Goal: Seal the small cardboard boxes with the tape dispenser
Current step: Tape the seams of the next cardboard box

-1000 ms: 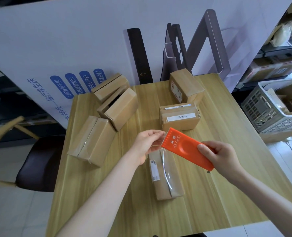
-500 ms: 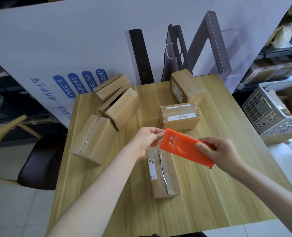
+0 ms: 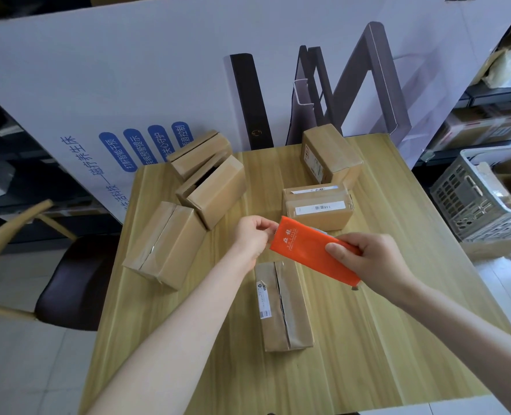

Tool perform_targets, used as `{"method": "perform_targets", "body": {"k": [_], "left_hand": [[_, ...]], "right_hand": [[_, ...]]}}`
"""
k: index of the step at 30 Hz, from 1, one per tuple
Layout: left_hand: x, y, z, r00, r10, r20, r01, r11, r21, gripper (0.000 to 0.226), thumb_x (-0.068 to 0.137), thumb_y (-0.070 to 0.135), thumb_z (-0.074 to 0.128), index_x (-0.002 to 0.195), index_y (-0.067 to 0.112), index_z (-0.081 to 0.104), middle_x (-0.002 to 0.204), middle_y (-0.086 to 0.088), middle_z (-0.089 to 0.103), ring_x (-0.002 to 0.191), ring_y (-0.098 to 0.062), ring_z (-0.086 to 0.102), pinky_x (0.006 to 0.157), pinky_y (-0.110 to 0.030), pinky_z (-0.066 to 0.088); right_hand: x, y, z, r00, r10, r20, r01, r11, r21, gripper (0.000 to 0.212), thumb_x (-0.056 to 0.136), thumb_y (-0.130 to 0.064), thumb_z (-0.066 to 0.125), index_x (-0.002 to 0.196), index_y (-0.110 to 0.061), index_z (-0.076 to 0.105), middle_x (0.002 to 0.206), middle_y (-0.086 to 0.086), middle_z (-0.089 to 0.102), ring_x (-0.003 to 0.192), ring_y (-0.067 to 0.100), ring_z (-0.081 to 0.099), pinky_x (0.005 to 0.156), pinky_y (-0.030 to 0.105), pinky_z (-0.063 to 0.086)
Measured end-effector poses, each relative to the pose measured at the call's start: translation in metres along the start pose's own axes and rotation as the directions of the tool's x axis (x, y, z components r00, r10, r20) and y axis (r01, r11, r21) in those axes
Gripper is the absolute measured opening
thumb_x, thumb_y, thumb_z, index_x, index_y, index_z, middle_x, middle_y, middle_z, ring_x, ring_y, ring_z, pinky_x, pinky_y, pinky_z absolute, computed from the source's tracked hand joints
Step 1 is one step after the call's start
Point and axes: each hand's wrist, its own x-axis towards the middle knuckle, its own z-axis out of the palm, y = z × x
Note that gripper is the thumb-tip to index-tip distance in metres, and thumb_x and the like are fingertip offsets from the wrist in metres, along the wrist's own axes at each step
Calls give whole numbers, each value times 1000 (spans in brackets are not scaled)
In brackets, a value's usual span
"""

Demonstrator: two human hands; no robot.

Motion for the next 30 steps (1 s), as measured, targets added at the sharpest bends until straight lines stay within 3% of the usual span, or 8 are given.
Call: {"method": "perform_targets", "body": {"k": [3, 6, 10, 15, 22, 26, 30], "left_hand": [[10, -6, -9, 996, -24, -84, 27, 999, 24, 29, 81, -8, 59, 65, 15, 66, 69, -4, 66, 61, -15, 55, 68, -29, 50], [20, -16, -28, 980, -51, -193, 60, 997, 42, 30, 79, -6, 59, 62, 18, 66, 67, -2, 66, 59, -16, 54, 71, -32, 49], [23, -38, -50, 952, -118, -281, 135, 990, 42, 25, 77, -4, 63, 63, 17, 69, 66, -3, 68, 62, -15, 58, 72, -32, 51], [9, -57, -39, 955, -162, -249, 157, 987, -39, 17, 78, 4, 75, 66, 16, 72, 65, -1, 71, 56, -11, 60, 57, -21, 45], [7, -67, -33, 958, -209, -195, 198, 977, -78, 19, 80, -11, 66, 86, 7, 70, 74, -5, 68, 60, -12, 60, 55, -14, 48], [12, -73, -27, 952, -218, -214, 214, 976, -44, 19, 79, -8, 69, 93, 5, 71, 75, -4, 68, 63, -15, 61, 66, -22, 55], [15, -77, -23, 941, -229, -247, 236, 972, 0, 20, 79, -5, 67, 85, 14, 70, 76, -2, 69, 70, -20, 65, 83, -35, 58]], "right_hand": [[6, -1, -8, 1000, 23, 20, -22, 997, -69, 11, 88, -24, 71, 85, -16, 77, 57, 2, 65, 37, 9, 55, 40, 39, 51], [6, 6, -24, 996, 61, 58, -57, 996, -73, 10, 87, -25, 71, 78, -29, 74, 55, -1, 66, 33, 16, 58, 35, 31, 49], [5, 20, -44, 988, 92, 123, -73, 986, -147, 12, 85, -29, 72, 74, -32, 73, 56, -4, 67, 33, 21, 59, 35, 33, 51], [34, 38, -56, 968, 180, 176, -104, 923, -371, 18, 82, -43, 70, 68, -31, 70, 57, -9, 67, 32, 19, 59, 42, 39, 55], [75, 53, -37, 954, 189, 231, -23, 818, -574, 32, 80, -61, 61, 69, -31, 67, 57, -6, 65, 29, 10, 57, 40, 20, 40], [90, 60, -26, 959, 165, 230, 29, 752, -659, 37, 78, -65, 58, 62, -32, 62, 56, -10, 61, 40, 10, 61, 39, 16, 29], [100, 62, -18, 957, 155, 244, 66, 705, -706, 36, 79, -65, 58, 64, -33, 61, 60, -13, 61, 52, 10, 62, 41, 17, 29]]}}
